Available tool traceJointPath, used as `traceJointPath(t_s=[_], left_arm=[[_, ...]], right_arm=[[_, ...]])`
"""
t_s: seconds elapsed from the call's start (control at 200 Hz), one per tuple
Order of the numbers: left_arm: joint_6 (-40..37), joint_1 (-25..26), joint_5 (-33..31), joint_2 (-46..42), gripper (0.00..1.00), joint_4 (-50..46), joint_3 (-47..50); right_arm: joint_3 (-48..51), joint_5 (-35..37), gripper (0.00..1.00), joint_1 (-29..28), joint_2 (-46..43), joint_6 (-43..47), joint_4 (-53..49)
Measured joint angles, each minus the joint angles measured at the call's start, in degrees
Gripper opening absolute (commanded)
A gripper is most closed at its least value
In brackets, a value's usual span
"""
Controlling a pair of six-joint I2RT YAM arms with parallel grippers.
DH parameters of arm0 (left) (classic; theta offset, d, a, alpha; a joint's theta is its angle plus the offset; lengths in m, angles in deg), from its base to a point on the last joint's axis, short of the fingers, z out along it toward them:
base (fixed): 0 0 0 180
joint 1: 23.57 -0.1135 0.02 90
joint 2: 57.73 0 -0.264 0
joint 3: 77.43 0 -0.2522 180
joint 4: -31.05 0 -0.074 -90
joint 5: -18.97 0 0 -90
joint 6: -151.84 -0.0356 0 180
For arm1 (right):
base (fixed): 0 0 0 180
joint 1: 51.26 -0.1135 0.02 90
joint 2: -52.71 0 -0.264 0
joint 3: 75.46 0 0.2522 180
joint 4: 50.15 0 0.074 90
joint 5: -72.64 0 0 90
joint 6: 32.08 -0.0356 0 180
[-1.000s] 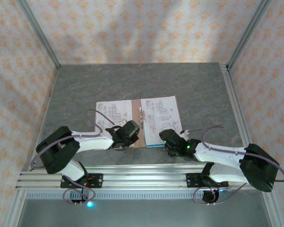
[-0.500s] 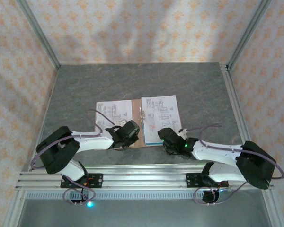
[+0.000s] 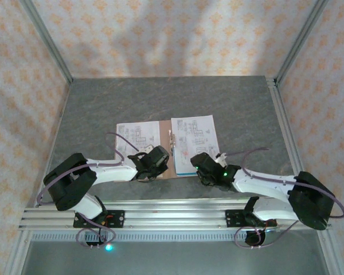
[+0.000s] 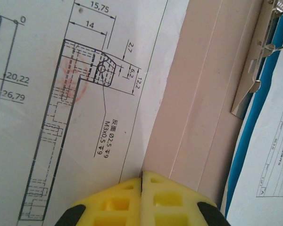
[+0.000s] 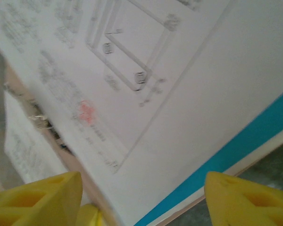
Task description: Put the files into the folder
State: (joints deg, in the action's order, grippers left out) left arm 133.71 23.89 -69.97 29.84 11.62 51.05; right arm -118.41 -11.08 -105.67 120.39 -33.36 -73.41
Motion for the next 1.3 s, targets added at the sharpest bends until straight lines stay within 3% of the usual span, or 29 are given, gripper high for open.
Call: traceJointPath(t_s=[0.135,0.32,0.545,0.616,0.941,1.301], left_arm=[[0.0,0.0,0.0,0.0,0.0,0.0,0.0],[0.0,0.0,0.0,-0.1,0.0,-0.1,0.0],[-0.4,0.0,0.0,-2.2,0.0,-2.9,0.0],[-0.7,0.2,-0.2,-3.8,0.0,-4.2,0.0],[-1.3,4.3,-0.5,-7.1,0.02,-6.1,-2.8],[0.2,6.2,0.2,0.4,0.02,-1.9,-5.4]], right_arm=[[-3.3,1.7,0.53,-0.3,-2.3,2.5,-1.5],[-4.4,1.7,0.51,1.5,0.7,5.9,-1.1],[-5.8,-0.8,0.26,4.8,4.9,12.3,-1.0],[-7.3,-2.3,0.22,6.5,6.7,14.9,-0.9],[-13.6,-9.9,0.2,10.9,17.1,26.8,-0.7],[-13.6,-13.3,0.17,11.5,21.9,29.4,0.7]])
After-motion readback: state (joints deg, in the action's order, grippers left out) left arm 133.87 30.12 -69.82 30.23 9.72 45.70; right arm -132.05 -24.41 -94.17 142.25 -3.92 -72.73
